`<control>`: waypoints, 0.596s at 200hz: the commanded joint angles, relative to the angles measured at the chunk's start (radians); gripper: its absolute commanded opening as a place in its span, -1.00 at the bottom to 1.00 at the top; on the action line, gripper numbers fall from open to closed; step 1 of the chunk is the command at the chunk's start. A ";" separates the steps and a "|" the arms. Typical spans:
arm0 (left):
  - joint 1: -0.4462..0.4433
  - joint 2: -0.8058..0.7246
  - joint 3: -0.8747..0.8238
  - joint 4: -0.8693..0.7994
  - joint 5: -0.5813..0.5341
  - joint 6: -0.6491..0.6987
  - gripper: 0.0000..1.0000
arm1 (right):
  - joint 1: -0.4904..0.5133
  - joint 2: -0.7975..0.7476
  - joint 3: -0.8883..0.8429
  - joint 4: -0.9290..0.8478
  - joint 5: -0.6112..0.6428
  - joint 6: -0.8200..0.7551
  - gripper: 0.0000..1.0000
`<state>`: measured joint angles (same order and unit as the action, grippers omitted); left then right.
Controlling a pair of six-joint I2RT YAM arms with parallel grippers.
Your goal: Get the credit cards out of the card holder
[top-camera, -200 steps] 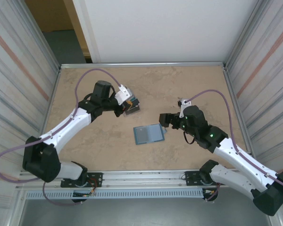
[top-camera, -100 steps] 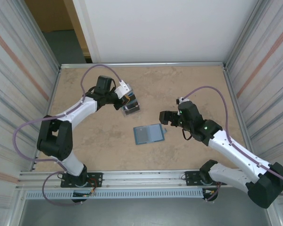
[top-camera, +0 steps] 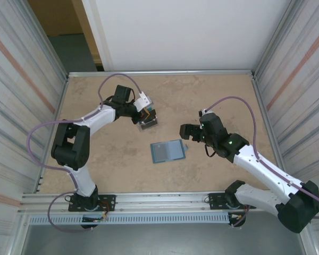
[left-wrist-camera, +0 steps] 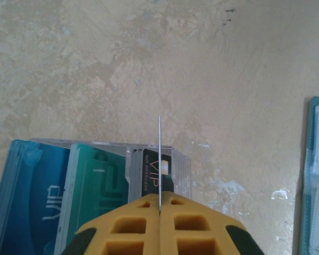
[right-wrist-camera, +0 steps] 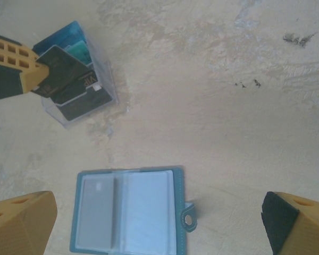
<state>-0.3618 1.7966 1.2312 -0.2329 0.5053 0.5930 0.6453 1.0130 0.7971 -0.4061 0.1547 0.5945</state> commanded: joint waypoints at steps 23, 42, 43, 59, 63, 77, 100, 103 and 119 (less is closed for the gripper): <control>0.001 0.036 0.043 -0.055 0.026 0.031 -1.00 | -0.011 -0.017 0.014 -0.014 0.025 0.023 0.97; 0.001 0.049 0.047 -0.055 0.015 0.034 -1.00 | -0.011 -0.017 0.012 -0.009 0.023 0.025 0.97; 0.001 0.050 0.048 -0.055 0.015 0.034 -1.00 | -0.010 -0.017 0.011 -0.010 0.022 0.025 0.97; 0.001 0.061 0.057 -0.061 0.008 0.044 -1.00 | -0.012 -0.017 0.011 -0.007 0.017 0.028 0.97; 0.001 0.064 0.059 -0.064 0.004 0.046 -1.00 | -0.012 -0.016 0.011 -0.008 0.017 0.028 0.98; 0.001 0.073 0.071 -0.080 -0.008 0.056 -1.00 | -0.012 -0.016 0.011 -0.008 0.013 0.028 0.97; 0.001 0.080 0.079 -0.098 -0.013 0.070 -1.00 | -0.012 -0.011 0.010 -0.007 0.011 0.028 0.97; 0.001 0.080 0.080 -0.101 -0.015 0.071 -1.00 | -0.012 -0.011 0.010 -0.007 0.012 0.029 0.97; 0.001 0.086 0.089 -0.125 -0.023 0.073 -0.92 | -0.012 -0.009 0.010 -0.004 0.007 0.030 0.97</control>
<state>-0.3618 1.8660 1.2827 -0.2993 0.4950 0.6334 0.6392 1.0130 0.7971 -0.4057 0.1604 0.5995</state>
